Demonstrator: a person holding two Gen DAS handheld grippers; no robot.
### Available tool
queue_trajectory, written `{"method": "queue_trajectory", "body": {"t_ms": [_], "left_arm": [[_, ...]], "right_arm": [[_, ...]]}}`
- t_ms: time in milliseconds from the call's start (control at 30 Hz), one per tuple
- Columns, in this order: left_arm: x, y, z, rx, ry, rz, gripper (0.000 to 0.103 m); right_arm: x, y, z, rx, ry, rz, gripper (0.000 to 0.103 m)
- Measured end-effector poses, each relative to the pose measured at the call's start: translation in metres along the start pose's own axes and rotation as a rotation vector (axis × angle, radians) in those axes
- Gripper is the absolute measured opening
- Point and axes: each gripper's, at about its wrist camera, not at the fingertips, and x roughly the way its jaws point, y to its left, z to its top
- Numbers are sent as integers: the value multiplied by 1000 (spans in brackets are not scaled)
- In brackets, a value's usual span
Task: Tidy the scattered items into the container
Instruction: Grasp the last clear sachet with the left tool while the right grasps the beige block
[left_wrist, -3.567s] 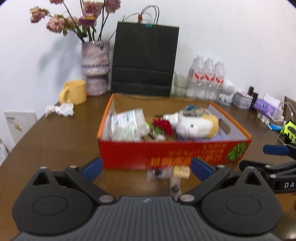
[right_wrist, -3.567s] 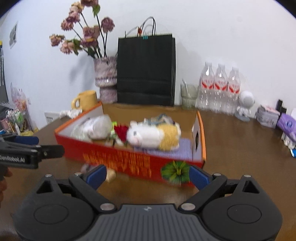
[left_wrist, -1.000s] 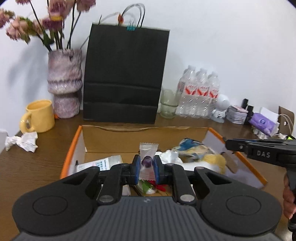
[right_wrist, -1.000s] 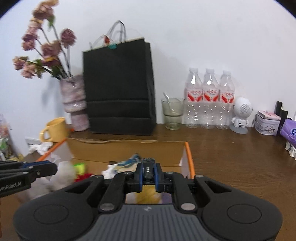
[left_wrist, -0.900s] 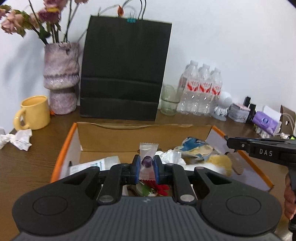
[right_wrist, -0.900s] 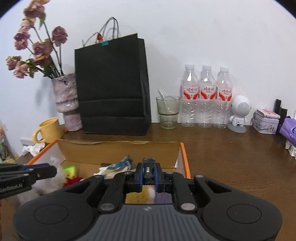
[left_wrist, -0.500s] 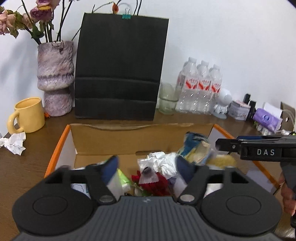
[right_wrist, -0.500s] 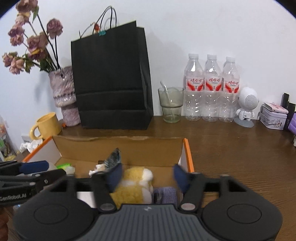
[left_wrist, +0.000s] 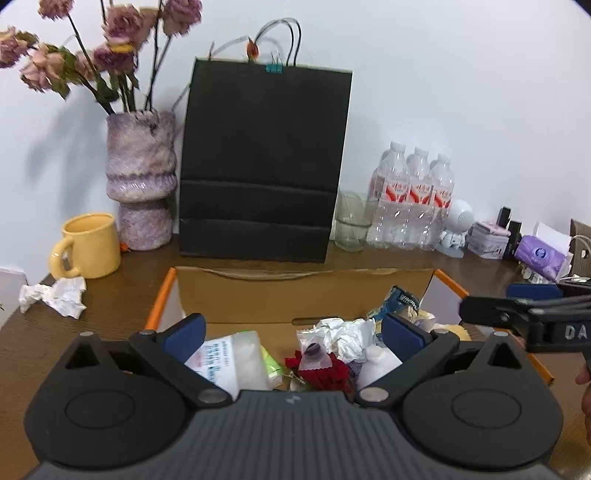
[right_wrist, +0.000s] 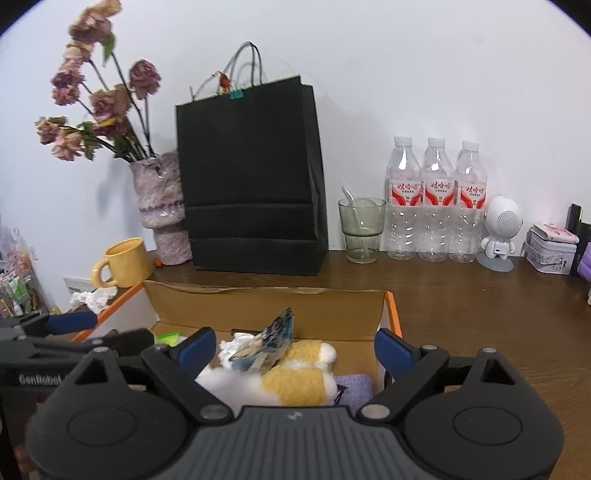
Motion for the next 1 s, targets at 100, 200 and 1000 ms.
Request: {"method": "queue_trajectory", "body": {"t_ms": [100,200,1000], "left_arm": [[-22,9,-8,10,-3,5,103],[-44,18,-25,17,21,7,103],[-29,1,-93,-99,238,67,68]], "right_arm": [[-22,4,-10,-30,-12,16,93],[-42,6,-23,-48,-3,13,93],[-60,61,-103,-96,229,85,92]]}}
